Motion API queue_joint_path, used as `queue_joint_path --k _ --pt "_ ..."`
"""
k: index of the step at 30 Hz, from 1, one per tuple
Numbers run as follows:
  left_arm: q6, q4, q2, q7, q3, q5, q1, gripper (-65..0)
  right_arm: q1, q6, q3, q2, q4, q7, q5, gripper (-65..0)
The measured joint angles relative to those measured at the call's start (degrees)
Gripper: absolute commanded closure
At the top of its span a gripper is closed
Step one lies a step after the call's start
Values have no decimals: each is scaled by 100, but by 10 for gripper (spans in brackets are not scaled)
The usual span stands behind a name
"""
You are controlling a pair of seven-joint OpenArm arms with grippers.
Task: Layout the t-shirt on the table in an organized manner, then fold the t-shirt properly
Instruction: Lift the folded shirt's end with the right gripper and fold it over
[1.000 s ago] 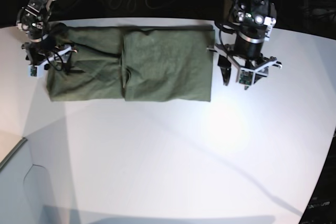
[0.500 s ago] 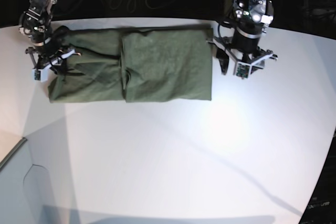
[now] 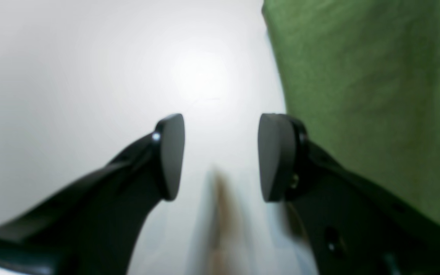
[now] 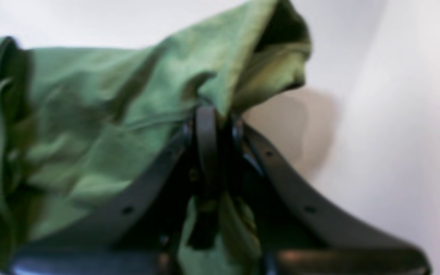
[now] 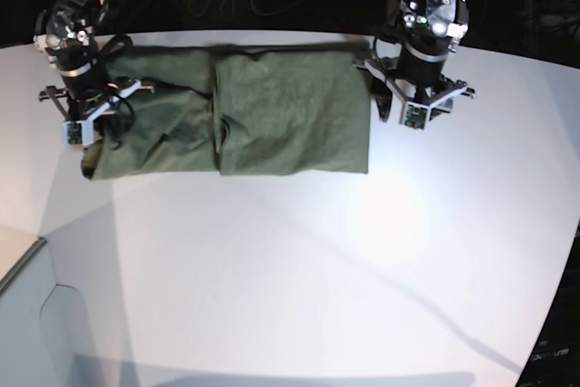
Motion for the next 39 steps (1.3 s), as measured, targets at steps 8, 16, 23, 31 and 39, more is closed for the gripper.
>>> queue_joint_path --k 8,16,23,31,39 --pt "2 -149 20 -2 -249 0 -2 -302 -557 0 -1064 -87 859 22 -31 0" --pt "2 -149 63 -2 -310 2 -31 -302 -671 -44 -2516 -162 920 -9 -72 0" --pt "2 -341 138 -26 -302 0 -63 -302 -645 -584 -3799 -109 892 -9 -48 0" --pt "9 -769 125 -155 -295 -46 -219 -302 -205 -730 -4677 -79 122 -4 -20 0" --pt "22 -817 155 -221 -289 -46 -221 -303 256 -732 -5335 -63 -212 -20 -72 0"
